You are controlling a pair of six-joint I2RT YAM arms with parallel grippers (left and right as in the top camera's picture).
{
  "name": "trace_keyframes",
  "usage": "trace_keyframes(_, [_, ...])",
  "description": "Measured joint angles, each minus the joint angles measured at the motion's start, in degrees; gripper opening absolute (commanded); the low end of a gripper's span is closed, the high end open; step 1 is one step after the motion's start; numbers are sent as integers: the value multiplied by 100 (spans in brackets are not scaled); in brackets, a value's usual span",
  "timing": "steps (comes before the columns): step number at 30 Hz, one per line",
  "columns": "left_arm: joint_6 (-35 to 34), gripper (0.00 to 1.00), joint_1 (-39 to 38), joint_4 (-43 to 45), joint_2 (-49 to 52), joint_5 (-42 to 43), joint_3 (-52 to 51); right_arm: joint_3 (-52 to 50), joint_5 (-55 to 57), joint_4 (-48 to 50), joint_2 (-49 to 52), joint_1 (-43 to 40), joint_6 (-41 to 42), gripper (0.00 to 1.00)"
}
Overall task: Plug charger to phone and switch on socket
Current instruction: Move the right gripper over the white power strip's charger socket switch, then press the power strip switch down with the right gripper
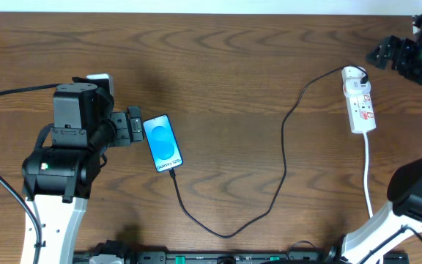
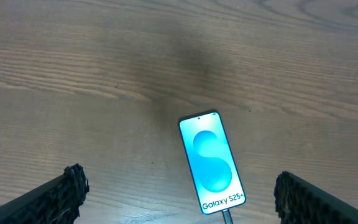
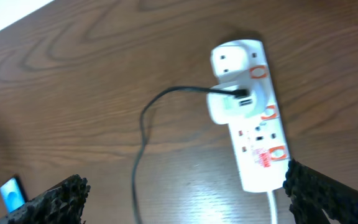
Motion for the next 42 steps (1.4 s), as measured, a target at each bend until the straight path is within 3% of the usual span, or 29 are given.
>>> trace_keyframes(9, [0, 98, 0, 0, 2, 0, 0, 17, -13, 203, 531, -208, -573, 99])
trace_keyframes(21, [2, 98, 0, 0, 2, 0, 0, 70, -52, 146, 1539, -208, -684, 99])
trace_keyframes(42, [13, 98, 0, 0, 7, 0, 0, 11, -79, 208, 1790, -87, -796, 99])
